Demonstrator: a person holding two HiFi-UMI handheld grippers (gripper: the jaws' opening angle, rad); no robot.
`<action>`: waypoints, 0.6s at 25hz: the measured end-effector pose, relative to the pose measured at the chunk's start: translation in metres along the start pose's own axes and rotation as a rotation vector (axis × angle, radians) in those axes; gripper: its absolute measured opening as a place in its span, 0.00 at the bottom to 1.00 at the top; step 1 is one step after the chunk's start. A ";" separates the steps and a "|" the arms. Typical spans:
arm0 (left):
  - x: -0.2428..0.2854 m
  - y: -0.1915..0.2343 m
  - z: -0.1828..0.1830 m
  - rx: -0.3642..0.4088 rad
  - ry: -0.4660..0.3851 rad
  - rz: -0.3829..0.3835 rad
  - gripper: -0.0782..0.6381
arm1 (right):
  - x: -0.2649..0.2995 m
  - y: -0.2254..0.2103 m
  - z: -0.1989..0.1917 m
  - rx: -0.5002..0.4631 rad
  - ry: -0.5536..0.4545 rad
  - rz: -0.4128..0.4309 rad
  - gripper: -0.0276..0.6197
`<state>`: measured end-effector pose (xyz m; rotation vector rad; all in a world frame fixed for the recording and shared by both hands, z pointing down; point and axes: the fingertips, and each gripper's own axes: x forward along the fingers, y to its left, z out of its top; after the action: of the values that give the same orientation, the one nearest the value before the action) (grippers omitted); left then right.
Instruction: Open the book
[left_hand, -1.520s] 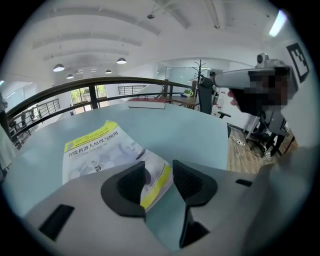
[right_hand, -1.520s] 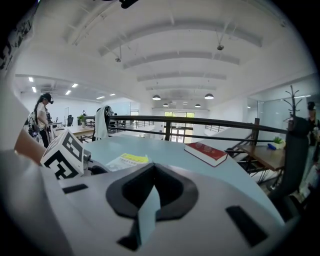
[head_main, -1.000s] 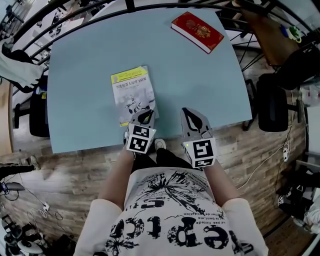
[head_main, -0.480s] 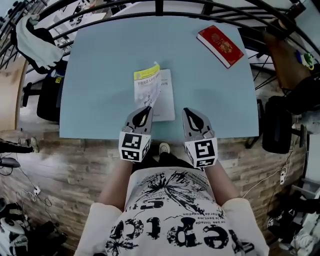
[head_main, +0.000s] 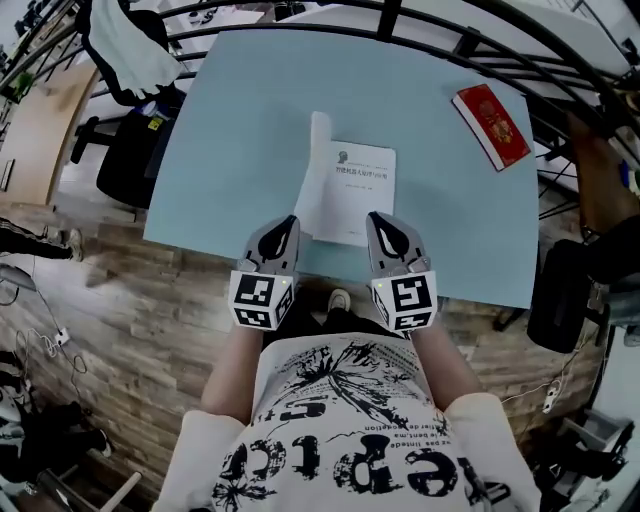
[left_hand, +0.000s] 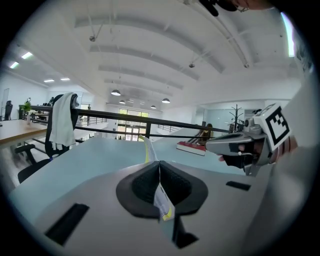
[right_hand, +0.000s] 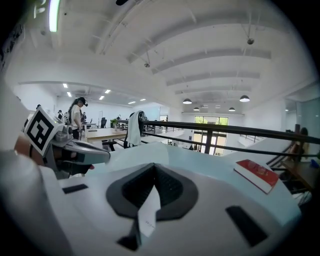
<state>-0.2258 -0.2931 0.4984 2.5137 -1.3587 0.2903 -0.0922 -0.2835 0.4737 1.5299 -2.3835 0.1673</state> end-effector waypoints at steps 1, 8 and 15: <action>-0.004 0.008 -0.003 -0.011 0.003 0.018 0.14 | 0.005 0.006 0.001 -0.005 0.000 0.014 0.06; -0.015 0.055 -0.035 -0.079 0.054 0.100 0.14 | 0.029 0.042 0.001 -0.023 0.023 0.075 0.06; -0.005 0.087 -0.089 -0.083 0.160 0.145 0.14 | 0.039 0.060 -0.013 -0.028 0.062 0.089 0.06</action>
<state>-0.3063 -0.3054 0.5929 2.2758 -1.4594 0.4442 -0.1590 -0.2882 0.5017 1.3866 -2.3969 0.1970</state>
